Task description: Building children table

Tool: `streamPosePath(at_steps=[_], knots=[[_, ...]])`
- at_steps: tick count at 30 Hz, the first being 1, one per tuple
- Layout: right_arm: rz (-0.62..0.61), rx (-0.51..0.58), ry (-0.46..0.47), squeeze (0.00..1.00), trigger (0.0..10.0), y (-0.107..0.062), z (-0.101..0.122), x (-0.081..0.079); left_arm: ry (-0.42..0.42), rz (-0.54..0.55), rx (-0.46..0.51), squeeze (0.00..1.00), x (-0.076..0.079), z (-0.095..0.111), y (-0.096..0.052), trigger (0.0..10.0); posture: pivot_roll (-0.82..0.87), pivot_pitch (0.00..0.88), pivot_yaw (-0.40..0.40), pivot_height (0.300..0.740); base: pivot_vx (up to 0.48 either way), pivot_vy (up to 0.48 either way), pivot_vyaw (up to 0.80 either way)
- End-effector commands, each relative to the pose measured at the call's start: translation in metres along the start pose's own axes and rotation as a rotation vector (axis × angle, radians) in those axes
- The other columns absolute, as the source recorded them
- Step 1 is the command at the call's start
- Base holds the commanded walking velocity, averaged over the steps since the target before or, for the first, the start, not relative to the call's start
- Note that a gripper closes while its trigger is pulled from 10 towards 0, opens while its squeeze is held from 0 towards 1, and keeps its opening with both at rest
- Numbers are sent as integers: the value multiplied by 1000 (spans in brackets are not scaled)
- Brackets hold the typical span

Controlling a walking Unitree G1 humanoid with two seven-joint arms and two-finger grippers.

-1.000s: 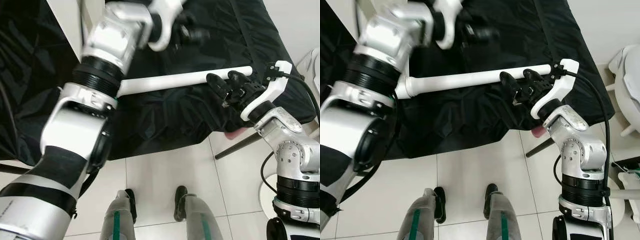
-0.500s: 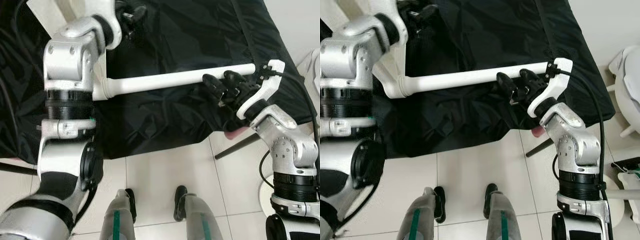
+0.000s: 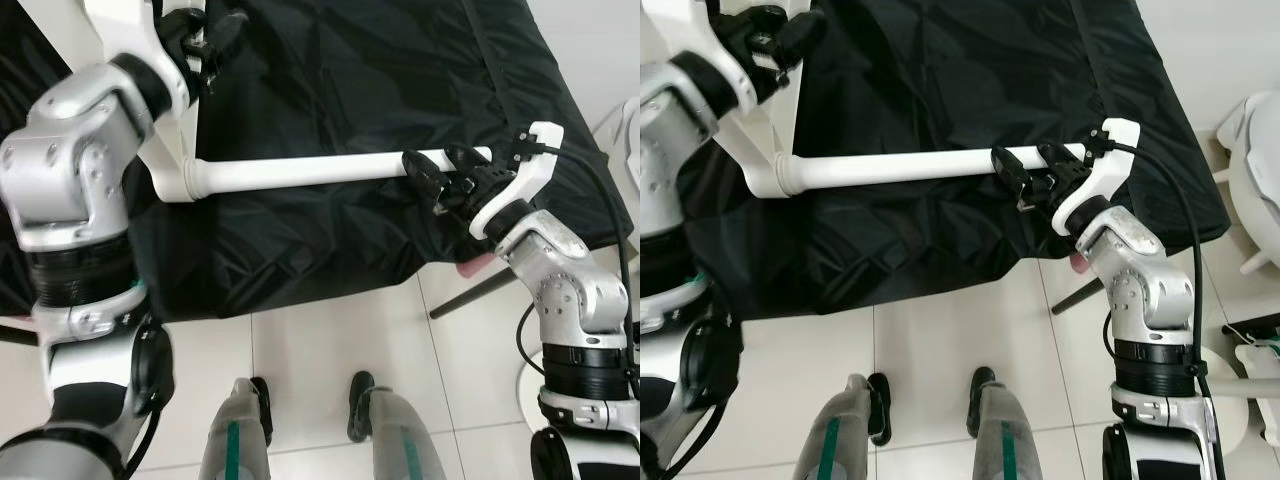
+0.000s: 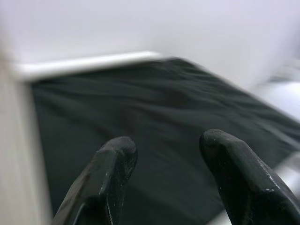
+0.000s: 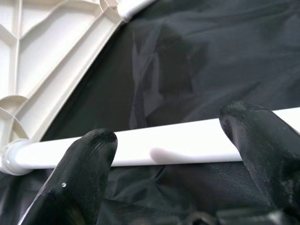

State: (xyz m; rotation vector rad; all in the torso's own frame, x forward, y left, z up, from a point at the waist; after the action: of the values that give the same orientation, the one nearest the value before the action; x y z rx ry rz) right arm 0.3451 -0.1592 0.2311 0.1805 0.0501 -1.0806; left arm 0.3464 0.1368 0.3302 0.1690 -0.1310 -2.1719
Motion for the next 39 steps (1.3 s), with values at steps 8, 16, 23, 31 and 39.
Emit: streamPosePath(at_steps=[8, 16, 23, 31, 39], knots=[[28, 11, -9, 0, 10000, 8, -2, -6, -4, -198, -44, 0, 12, -6, -52, 10000, 34, 242, 48, 740, 0, 0, 0], [40, 9, -16, 0, 10000, 15, -4, -6, 23, -240, -124, 0, 19, -16, -78, 10000, 45, 226, 35, 740, 0, 0, 0], [38, -5, -21, 0, 10000, 23, -9, -5, 62, -145, -173, 0, 0, -22, -92, 10000, 72, 193, 3, 740, 0, 0, 0], [-71, -28, 3, 0, 10000, 41, -22, 10, 138, 50, -285, 0, -39, -40, -126, 10000, 116, 148, -54, 740, 0, 0, 0], [-135, -52, 57, 0, 10000, 49, -32, 21, 119, 178, -327, 0, -71, -58, -142, 10000, 139, 121, -91, 740, 0, 0, 0]])
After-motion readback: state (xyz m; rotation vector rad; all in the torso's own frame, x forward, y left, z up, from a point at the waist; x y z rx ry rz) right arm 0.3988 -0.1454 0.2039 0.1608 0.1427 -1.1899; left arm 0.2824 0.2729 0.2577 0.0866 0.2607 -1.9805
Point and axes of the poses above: a point about 5 cm out from each wrist's last joint towards the gripper, its own y axis pointing out of the wrist towards the gripper, its own z axis along the axis of the wrist's last joint, x = y × z, the point moved 4 cm from there along y, pointing out of the wrist towards the gripper, and after that the axes turned 2 degrees about y, right-handed, at the moved point
